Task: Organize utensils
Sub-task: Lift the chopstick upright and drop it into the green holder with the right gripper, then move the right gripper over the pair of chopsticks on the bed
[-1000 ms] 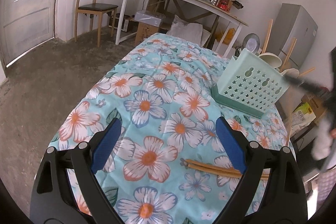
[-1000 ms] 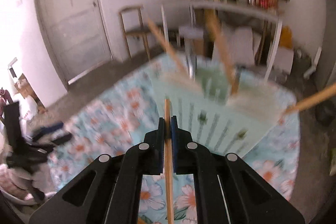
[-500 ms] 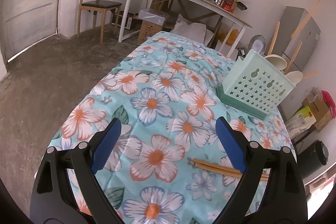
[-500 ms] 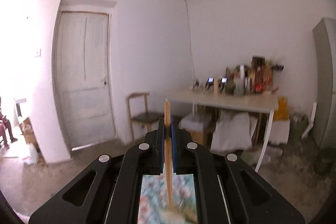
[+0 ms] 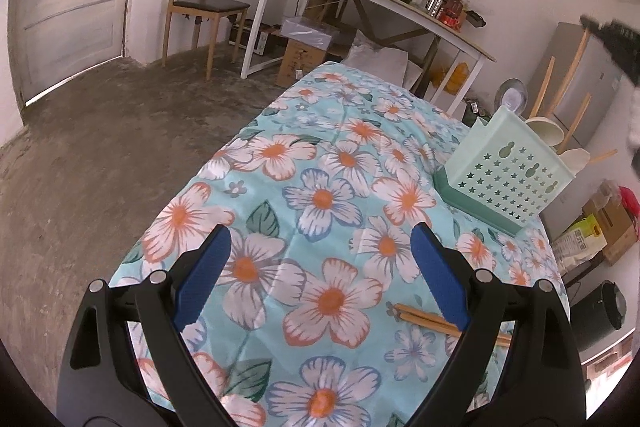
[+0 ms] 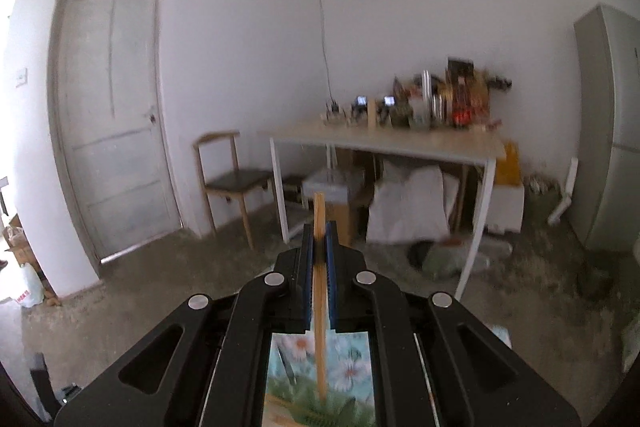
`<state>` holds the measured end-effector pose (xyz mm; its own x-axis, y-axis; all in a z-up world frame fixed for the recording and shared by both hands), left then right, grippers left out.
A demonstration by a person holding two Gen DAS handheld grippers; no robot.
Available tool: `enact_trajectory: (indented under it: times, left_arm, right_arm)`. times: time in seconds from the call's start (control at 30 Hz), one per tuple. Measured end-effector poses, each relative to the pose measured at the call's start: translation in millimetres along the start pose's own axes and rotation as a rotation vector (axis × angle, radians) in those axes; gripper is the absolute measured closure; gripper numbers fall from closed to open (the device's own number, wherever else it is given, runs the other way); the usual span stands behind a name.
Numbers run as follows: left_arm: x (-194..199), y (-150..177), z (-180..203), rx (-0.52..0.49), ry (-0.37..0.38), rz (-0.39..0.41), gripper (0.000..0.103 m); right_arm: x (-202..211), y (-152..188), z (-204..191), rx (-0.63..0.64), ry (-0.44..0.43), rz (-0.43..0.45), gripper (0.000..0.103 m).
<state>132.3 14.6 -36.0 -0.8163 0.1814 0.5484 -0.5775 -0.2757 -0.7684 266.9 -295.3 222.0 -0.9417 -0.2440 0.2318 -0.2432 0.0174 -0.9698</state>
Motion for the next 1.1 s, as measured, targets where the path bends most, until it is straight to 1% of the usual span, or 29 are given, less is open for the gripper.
enact_trajectory:
  times: [0.13, 0.2, 0.27, 0.3, 0.37, 0.4, 0.5, 0.6, 0.67, 0.73, 0.8, 0.87, 0.97, 1.0, 1.03, 1.1]
  left_arm:
    - [2, 0, 1, 0.003, 0.005, 0.002, 0.016]
    - [3, 1, 3, -0.003, 0.010, 0.003, 0.016]
    - [6, 1, 5, -0.011, 0.014, 0.005, 0.016]
    - [8, 1, 6, -0.013, 0.016, 0.008, 0.016]
    - [11, 0, 6, -0.015, 0.017, 0.013, 0.016]
    - [13, 0, 6, -0.015, 0.017, 0.017, 0.016]
    - [18, 0, 6, -0.016, 0.019, 0.024, 0.016]
    - [23, 2, 7, -0.022, 0.023, 0.027, 0.016]
    - [27, 5, 8, -0.029, 0.030, 0.024, 0.016]
    - [30, 9, 10, -0.037, 0.036, 0.019, 0.016]
    - [33, 13, 12, -0.046, 0.045, 0.013, 0.016]
    - [36, 19, 14, -0.059, 0.056, 0.002, 0.016]
    - [40, 27, 19, -0.072, 0.081, -0.010, 0.016]
    - [41, 29, 20, -0.076, 0.089, -0.015, 0.016]
    - [42, 33, 23, -0.085, 0.103, -0.022, 0.016]
    - [45, 38, 28, -0.095, 0.127, -0.030, 0.016]
  right_arm:
    - [-12, 36, 3, 0.008, 0.018, -0.083, 0.097]
    - [-14, 45, 3, 0.011, 0.016, -0.106, 0.097]
    - [-15, 49, 2, 0.017, 0.016, -0.126, 0.094]
    - [-14, 48, 3, 0.017, 0.017, -0.126, 0.091]
    - [-6, 43, 1, 0.014, 0.019, -0.105, 0.065]
    - [-1, 38, 2, 0.009, 0.018, -0.086, 0.063]
    - [20, 26, 2, -0.009, 0.010, -0.035, 0.062]
    - [46, 19, 2, -0.032, 0.007, 0.012, 0.057]
    - [68, 17, 2, -0.048, 0.007, 0.044, 0.052]
    - [97, 20, 2, -0.076, 0.005, 0.083, 0.049]
    - [120, 25, 4, -0.107, 0.000, 0.100, 0.049]
    - [140, 34, 5, -0.144, -0.011, 0.101, 0.048]
    - [168, 60, 3, -0.198, -0.021, 0.069, 0.048]
    - [173, 68, 3, -0.216, -0.023, 0.057, 0.047]
    - [177, 76, 3, -0.234, -0.027, 0.045, 0.044]
    - [183, 104, 0, -0.284, -0.030, -0.013, 0.043]
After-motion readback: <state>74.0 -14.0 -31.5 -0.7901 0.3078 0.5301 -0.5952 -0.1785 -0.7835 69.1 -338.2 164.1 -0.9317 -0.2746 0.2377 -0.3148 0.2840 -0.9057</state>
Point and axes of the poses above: each gripper's, at about its wrist camera, not at the fingertips, and x roughly against the way its jaws point, z to its right, y to its underside, the point moved 5 cm from there along -x, roughly the way its jaws point, and after that the axes turned 6 degrees about z, right-handed, at the moved point
